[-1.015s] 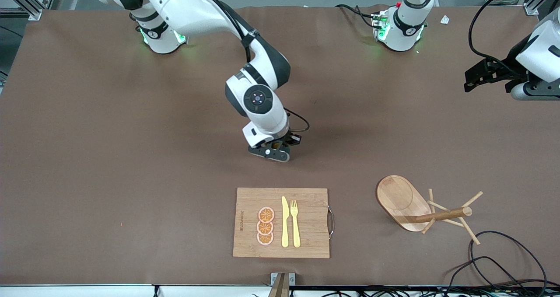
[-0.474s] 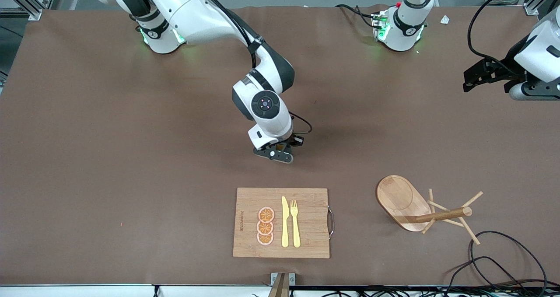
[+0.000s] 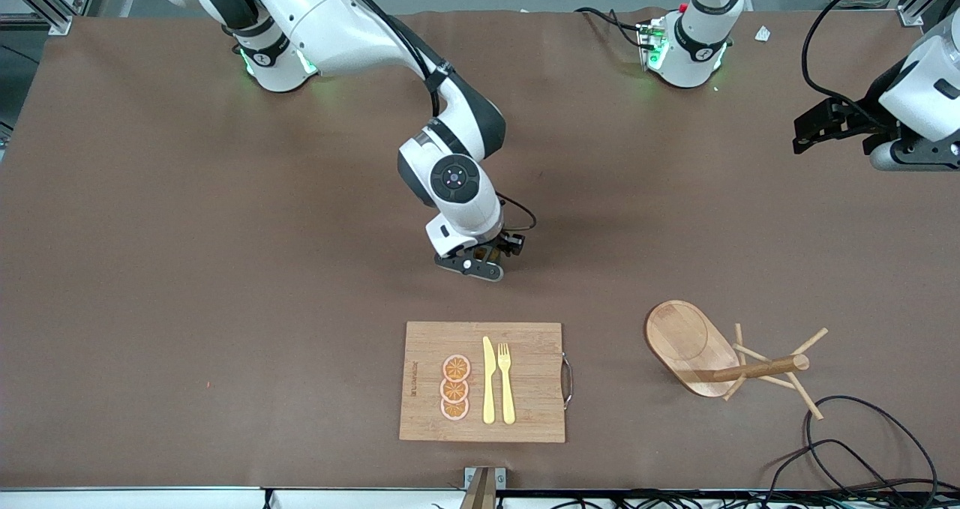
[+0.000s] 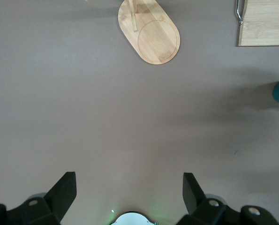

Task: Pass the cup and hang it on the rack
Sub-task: 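Carry the teal mug with the right gripper toward the table middle, then set the mug down with the right gripper while the left gripper approaches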

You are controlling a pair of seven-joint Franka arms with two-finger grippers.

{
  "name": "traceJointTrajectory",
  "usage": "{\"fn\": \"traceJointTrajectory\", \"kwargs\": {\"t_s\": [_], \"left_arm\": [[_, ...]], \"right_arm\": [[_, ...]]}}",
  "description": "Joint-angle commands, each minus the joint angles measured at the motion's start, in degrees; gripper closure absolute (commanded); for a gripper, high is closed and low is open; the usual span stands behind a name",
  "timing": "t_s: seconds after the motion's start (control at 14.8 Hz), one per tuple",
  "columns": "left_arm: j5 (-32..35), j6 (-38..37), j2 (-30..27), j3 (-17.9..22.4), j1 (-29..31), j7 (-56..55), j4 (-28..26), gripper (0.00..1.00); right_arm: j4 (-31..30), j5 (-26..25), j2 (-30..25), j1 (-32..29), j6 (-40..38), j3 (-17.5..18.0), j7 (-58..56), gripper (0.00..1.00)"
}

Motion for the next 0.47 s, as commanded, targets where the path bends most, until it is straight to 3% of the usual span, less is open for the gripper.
{"fn": "traceJointTrajectory", "kwargs": {"t_s": [0.0,0.2,0.41], "left_arm": [[-0.7,-1.0,0.6,-0.5,-1.0,-0.4,1.2,0.0],[-0.2,-0.9,1.6,-1.7,-4.8,-5.1,1.2,0.0],[-0.3,0.1,3.8,-1.8,-9.8,-14.1,1.4,0.0]], "right_arm": [[1.8,1.1,-1.8,-0.4,-1.0,-0.5,1.2,0.17],[1.7,0.6,-5.7,-3.4,-5.0,-3.1,1.5,0.05],[1.6,0.5,-10.0,-7.9,-10.1,-6.4,-5.3,0.0]]}}
